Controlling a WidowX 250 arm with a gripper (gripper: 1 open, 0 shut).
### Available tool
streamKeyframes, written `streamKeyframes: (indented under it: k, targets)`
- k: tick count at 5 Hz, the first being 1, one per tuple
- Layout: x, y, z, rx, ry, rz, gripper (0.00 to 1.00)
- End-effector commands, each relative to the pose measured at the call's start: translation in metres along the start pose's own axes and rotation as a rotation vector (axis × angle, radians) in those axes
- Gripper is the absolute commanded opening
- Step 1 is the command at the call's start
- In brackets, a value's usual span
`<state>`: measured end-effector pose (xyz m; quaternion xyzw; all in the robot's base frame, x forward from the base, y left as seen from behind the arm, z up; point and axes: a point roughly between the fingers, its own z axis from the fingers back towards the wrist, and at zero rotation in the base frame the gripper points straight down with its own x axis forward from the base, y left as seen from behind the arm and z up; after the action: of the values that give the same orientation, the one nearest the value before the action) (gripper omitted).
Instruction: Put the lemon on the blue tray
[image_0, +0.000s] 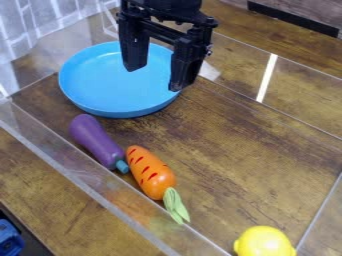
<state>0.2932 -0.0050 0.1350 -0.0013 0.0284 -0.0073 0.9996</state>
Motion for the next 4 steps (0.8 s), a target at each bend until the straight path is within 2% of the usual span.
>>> streamKeyframes:
  k: [1, 3, 4]
  targets:
    - [-0.008, 0.006, -0.009, 0.005, 0.005, -0.031, 1.0]
    - [-0.01, -0.006, -0.045, 0.047, -0.024, -0.237, 1.0]
    - [-0.014, -0.022, -0.063, 0.079, -0.048, -0.382, 1.0]
